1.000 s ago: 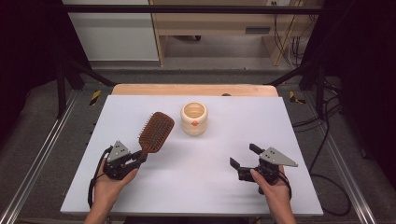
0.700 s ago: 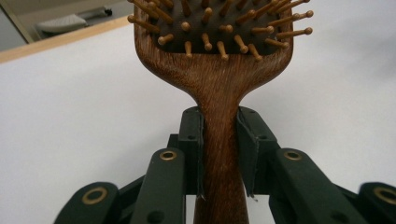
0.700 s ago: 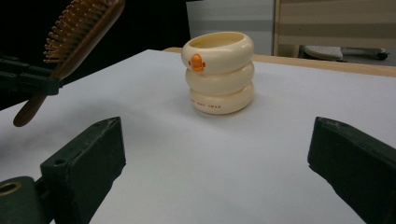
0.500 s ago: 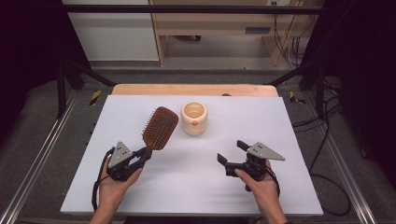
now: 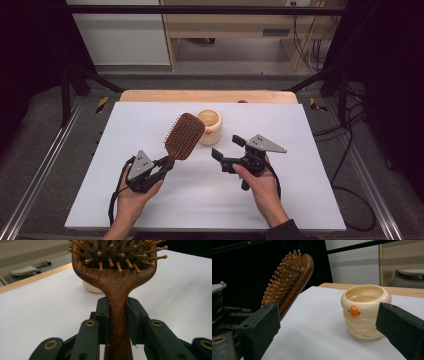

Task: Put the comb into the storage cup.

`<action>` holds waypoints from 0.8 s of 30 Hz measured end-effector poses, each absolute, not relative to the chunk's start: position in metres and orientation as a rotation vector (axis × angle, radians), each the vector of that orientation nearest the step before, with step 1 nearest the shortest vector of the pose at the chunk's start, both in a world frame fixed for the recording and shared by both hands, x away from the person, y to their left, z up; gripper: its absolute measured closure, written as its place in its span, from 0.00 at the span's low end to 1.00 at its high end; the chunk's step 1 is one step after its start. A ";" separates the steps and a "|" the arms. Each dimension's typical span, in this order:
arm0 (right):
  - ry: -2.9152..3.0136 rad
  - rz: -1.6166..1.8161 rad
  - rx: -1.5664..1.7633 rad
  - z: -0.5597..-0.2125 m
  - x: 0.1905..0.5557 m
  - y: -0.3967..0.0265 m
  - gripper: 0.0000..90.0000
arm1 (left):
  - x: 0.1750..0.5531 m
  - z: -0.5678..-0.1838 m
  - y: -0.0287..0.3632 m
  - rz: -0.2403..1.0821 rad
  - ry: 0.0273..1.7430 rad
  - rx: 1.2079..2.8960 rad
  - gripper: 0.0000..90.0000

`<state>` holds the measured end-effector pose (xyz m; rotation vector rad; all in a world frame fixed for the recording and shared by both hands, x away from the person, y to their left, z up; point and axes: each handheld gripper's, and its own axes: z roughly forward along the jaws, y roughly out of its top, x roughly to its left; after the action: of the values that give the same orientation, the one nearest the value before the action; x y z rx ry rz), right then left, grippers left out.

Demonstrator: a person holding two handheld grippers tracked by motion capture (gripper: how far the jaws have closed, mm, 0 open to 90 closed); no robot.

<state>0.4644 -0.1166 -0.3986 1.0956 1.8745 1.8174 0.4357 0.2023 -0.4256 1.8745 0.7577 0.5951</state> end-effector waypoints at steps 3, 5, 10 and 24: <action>1.855 1.837 1.107 -0.396 0.469 -0.113 0.06 | 0.437 -0.428 0.197 0.596 0.746 1.882 0.81; 1.853 1.853 1.125 -0.399 0.471 -0.110 0.06 | 0.436 -0.430 0.195 0.592 0.740 1.883 0.81; 1.895 1.854 1.120 -0.405 0.469 -0.101 0.06 | 0.434 -0.432 0.193 0.588 0.738 1.874 0.81; 1.951 1.865 1.094 -0.410 0.467 -0.085 0.06 | 0.429 -0.435 0.181 0.588 0.700 1.895 0.81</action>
<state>0.4670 -0.0851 -0.4098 1.0935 1.9507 1.8647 0.4288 0.1808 -0.4351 1.8952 0.7003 0.5876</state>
